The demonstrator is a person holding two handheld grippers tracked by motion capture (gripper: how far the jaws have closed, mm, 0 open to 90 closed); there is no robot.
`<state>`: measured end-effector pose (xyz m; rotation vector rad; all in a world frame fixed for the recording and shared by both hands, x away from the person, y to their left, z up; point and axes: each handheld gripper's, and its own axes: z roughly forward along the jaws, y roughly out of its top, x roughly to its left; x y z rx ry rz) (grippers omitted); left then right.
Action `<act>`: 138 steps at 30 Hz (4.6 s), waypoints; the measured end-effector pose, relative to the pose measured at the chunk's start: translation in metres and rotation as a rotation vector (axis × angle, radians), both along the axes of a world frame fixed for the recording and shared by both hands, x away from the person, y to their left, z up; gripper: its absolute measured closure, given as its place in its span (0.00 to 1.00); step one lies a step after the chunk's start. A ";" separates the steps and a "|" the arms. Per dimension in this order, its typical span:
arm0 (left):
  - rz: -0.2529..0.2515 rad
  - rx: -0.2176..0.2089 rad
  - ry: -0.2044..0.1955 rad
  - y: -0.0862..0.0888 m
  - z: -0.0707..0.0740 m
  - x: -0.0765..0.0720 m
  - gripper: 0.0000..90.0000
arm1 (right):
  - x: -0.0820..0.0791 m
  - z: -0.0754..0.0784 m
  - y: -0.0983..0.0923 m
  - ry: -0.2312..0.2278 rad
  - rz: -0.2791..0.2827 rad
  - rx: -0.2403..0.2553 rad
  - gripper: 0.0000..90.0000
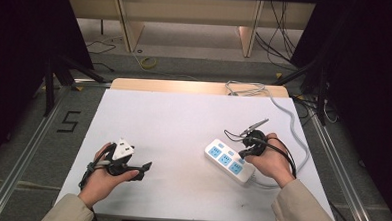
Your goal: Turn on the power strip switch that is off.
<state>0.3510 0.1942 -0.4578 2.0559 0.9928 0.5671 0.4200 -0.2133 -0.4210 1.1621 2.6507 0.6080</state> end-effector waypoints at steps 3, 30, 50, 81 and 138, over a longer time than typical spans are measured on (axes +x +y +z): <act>0.000 -0.001 0.000 0.000 0.000 0.000 0.19 | 0.001 -0.001 0.000 0.002 0.004 -0.004 1.00; -0.001 0.000 0.000 0.000 0.000 0.000 0.19 | 0.002 -0.006 0.006 0.028 0.019 -0.043 1.00; -0.002 0.000 0.001 0.000 0.000 0.000 0.19 | 0.004 -0.009 0.007 0.040 0.006 -0.055 1.00; -0.003 0.000 0.002 -0.001 0.000 0.000 0.19 | 0.004 -0.011 0.006 0.064 -0.021 -0.045 1.00; -0.005 0.001 0.011 0.001 -0.001 -0.001 0.19 | -0.020 0.002 -0.027 -0.097 -0.056 0.134 0.88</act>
